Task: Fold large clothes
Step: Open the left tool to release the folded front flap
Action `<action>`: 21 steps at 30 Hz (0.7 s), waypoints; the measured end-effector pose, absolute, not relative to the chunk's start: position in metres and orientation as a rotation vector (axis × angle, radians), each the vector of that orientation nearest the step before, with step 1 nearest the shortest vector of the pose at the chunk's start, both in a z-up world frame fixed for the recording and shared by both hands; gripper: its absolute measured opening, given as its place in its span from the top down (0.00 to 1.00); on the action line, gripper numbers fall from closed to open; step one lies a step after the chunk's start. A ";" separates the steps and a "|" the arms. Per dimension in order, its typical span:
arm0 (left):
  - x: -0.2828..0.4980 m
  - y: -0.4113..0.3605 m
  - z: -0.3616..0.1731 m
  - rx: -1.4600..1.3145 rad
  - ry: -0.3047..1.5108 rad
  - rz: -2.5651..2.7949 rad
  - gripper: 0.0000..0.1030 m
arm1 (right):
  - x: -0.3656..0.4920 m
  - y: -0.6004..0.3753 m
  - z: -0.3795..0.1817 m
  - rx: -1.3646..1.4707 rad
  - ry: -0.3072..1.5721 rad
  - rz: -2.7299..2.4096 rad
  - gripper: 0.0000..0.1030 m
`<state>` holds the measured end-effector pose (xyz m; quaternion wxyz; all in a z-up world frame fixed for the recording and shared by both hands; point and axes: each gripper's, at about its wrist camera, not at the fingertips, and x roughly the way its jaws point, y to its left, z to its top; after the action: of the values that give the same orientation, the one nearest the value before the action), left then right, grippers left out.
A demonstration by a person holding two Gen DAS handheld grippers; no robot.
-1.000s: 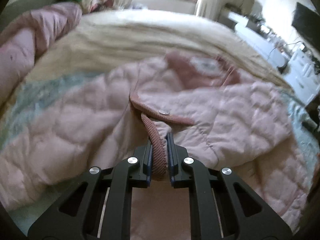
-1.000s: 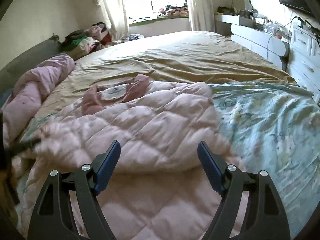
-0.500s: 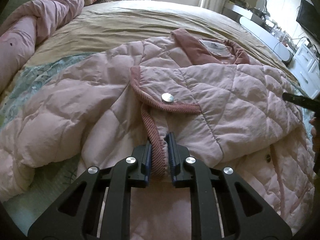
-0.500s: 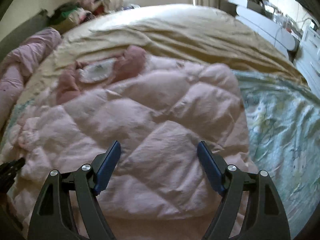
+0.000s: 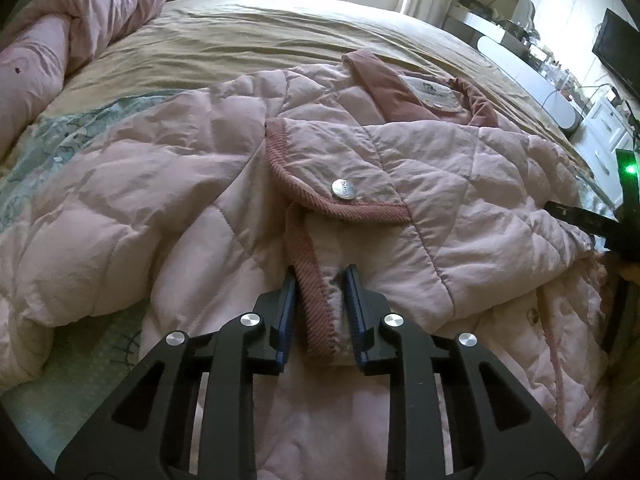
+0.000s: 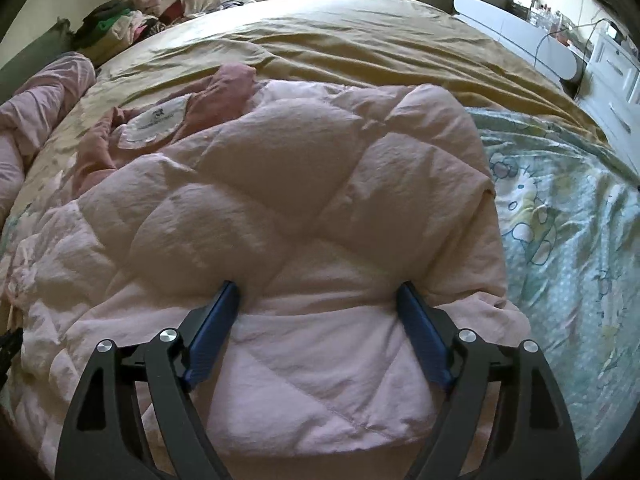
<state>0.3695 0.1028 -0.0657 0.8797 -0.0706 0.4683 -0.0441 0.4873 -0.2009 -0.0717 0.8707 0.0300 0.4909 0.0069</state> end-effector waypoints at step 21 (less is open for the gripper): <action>0.340 0.115 -0.017 -0.176 0.900 -0.049 0.09 | 0.406 -0.145 0.002 0.045 0.824 0.153 0.05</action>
<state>0.3402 0.1155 -0.0167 0.8964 -0.0850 0.4343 -0.0237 0.4062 -0.1453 0.0018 0.9132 0.0217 0.4001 0.0745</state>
